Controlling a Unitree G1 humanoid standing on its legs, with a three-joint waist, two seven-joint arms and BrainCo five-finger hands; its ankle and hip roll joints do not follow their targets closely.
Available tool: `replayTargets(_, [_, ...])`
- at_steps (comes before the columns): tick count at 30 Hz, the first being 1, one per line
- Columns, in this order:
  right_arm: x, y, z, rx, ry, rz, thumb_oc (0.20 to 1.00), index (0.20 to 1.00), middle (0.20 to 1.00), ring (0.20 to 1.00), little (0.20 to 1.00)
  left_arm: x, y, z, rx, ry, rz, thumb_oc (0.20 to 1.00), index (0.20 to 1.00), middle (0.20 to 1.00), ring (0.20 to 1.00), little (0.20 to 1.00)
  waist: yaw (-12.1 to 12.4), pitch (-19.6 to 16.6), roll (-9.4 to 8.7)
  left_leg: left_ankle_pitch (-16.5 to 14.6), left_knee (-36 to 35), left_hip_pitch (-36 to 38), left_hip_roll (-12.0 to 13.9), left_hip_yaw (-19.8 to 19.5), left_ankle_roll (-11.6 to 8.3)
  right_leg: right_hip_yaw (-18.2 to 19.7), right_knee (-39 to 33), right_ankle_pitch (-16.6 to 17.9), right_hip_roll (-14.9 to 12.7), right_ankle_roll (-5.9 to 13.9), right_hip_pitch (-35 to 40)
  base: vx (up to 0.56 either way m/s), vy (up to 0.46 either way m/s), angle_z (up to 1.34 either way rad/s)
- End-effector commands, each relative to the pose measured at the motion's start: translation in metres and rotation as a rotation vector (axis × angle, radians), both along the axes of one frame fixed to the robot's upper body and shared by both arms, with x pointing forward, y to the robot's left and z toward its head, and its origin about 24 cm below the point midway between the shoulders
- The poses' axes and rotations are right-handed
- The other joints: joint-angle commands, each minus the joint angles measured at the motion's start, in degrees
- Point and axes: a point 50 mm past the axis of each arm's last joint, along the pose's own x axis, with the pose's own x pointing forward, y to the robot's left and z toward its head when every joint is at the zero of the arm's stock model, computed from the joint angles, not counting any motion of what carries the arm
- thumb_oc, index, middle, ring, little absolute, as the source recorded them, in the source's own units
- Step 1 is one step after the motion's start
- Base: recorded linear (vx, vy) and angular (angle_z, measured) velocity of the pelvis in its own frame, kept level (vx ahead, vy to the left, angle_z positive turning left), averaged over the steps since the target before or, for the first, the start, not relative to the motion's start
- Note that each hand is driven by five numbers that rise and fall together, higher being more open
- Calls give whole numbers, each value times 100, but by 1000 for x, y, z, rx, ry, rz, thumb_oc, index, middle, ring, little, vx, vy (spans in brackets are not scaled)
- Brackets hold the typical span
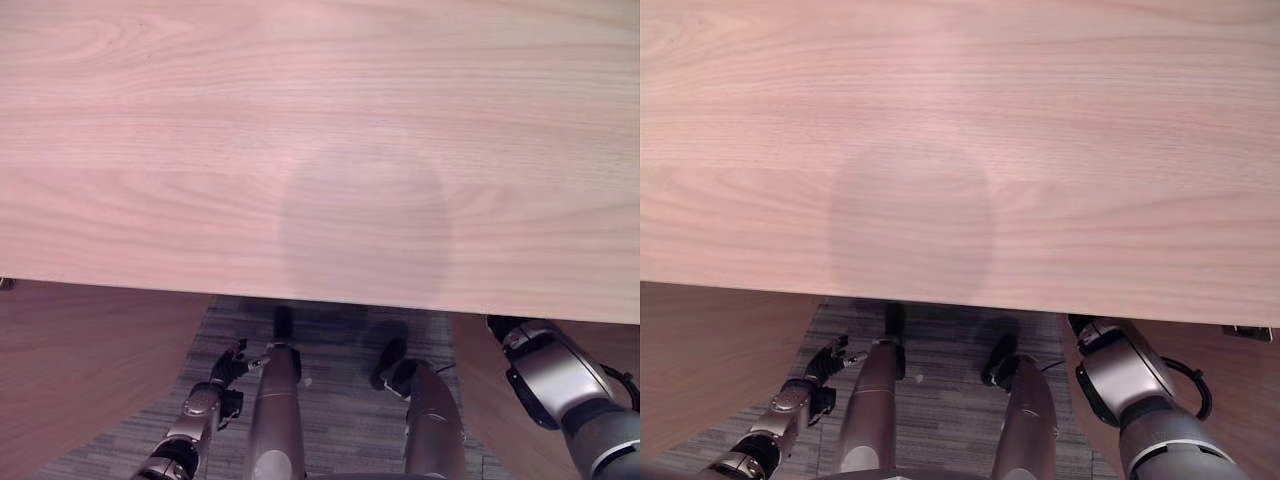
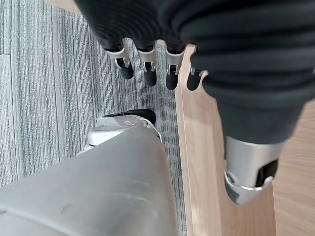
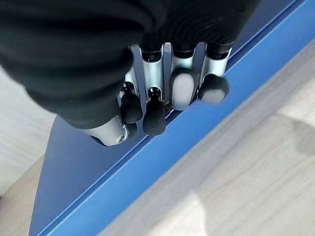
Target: Put the empty folder in the office cabinet
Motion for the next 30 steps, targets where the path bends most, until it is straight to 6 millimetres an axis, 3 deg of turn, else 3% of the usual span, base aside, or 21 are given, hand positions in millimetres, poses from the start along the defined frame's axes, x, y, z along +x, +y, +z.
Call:
replayTargets(1, [2,-21,5,30,40,-71,200,200,200,200,200,-4,7,0,18,4,-24,1000,1000,1000,1000,1000,174,-122,123,48,-78,-190,-151,-168,151,66,-564,234,-52,772,137,0,0,0])
replayTargets(6, [8,-42,31,18,1,-134,200,200,200,200,200,0,7,4,19,-13,-48,1000,1000,1000,1000,1000,264,-80,158,51,-63,-256,-203,-201,148,42,-551,231,-125,791,113,13,13,9])
replayTargets(8, [9,-70,64,-10,-53,-212,200,200,200,200,200,3,4,8,14,-29,-93,1000,1000,1000,1000,1000,362,-72,192,54,-32,-342,-251,-225,157,25,-487,228,-195,820,37,44,26,14])
replayTargets(9, [7,-93,93,-45,-100,-266,200,200,200,200,200,4,2,10,11,-32,-131,1000,1000,1000,1000,1000,435,-86,209,49,-16,-394,-292,-256,162,20,-445,214,-258,841,-8,40,20,18])
replayTargets(11, [6,-98,100,-46,-115,-281,200,200,200,200,200,5,0,11,9,-35,-142,1000,1000,1000,1000,1000,451,-85,217,45,-6,-412,-304,-256,163,18,-430,211,-272,847,-25,20,10,21])
replayTargets(15, [-2,-122,135,-30,-210,-352,200,200,200,200,200,4,-2,12,-8,-36,-168,1000,1000,1000,1000,1000,526,-105,231,52,-24,-468,-346,-283,160,-5,-422,203,-320,868,-50,20,7,6])
replayTargets(16, [-6,-130,154,-31,-258,-373,200,200,200,200,200,3,-1,12,-9,-31,-178,1000,1000,1000,1000,1000,544,-124,224,56,-53,-482,-362,-297,163,2,-420,208,-334,883,-61,34,16,3])
replayTargets(18, [-8,-133,160,-31,-273,-379,200,200,200,200,200,2,-1,12,-14,-30,-179,1000,1000,1000,1000,1000,554,-133,230,58,-67,-485,-371,-299,161,-7,-419,208,-347,889,-58,21,12,5])
replayTargets(21, [-13,-140,187,-67,-334,-387,200,200,200,200,200,-1,1,11,-19,-22,-180,1000,1000,1000,1000,1000,575,-176,202,59,-72,-500,-401,-310,148,-17,-409,194,-370,892,-58,16,7,3])
replayTargets(25, [-13,-139,194,-66,-358,-378,200,200,200,200,200,-2,2,11,-26,-22,-177,1000,1000,1000,1000,1000,571,-208,183,41,-66,-488,-420,-315,150,-28,-416,189,-375,891,-24,12,3,2])
replayTargets(30, [-10,-134,185,-30,-349,-364,200,200,200,200,200,-4,4,10,-20,-15,-167,1000,1000,1000,1000,1000,551,-232,162,38,-87,-434,-416,-317,155,-31,-440,197,-356,897,28,4,3,1])
